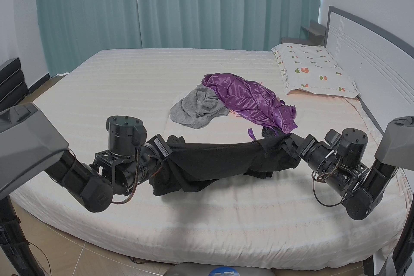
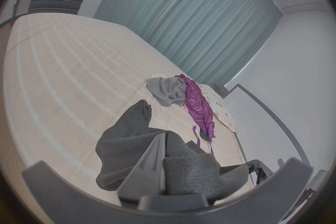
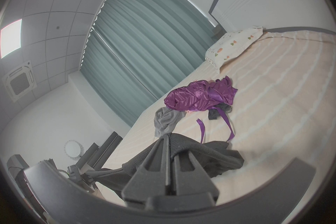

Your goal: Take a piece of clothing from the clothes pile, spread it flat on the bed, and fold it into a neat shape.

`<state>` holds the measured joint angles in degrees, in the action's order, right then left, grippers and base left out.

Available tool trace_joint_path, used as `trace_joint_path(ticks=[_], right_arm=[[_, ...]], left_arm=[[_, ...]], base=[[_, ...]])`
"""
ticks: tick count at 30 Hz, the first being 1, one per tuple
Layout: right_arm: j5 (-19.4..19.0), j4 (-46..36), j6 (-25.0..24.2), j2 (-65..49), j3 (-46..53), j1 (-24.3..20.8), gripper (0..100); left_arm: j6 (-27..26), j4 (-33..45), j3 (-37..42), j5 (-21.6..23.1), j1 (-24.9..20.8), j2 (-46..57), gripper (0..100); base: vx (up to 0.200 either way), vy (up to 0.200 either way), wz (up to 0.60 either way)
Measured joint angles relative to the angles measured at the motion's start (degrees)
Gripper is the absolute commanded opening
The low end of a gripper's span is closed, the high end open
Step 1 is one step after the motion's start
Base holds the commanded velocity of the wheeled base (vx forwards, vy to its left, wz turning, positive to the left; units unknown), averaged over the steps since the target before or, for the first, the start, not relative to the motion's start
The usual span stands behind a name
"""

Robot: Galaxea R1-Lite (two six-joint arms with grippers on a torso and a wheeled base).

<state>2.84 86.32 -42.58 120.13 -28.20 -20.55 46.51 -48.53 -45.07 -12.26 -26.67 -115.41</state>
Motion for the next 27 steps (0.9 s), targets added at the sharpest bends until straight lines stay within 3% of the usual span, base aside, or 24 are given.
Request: trace_joint_path(ticks=[6,15,27], right_arm=[[0.09,2.39,-1.56,0.3,2.55,0.66,0],[0.0,2.66,-1.76,-0.06,4.52,0.27,0],[-0.05,2.68,-1.91,-2.76,5.3,-0.63,0]], left_arm=[[0.12,-4.24,4.0,0.3,-0.34,-0.72,0],[0.21,-4.24,6.02,0.39,-0.02,-0.68,0],[-0.33,-4.27,7.29,0.23,0.0,2.01,0]], base=[[0.0,0.0,0.0],[-0.2,0.0,0.0],[0.0,0.0,0.0]])
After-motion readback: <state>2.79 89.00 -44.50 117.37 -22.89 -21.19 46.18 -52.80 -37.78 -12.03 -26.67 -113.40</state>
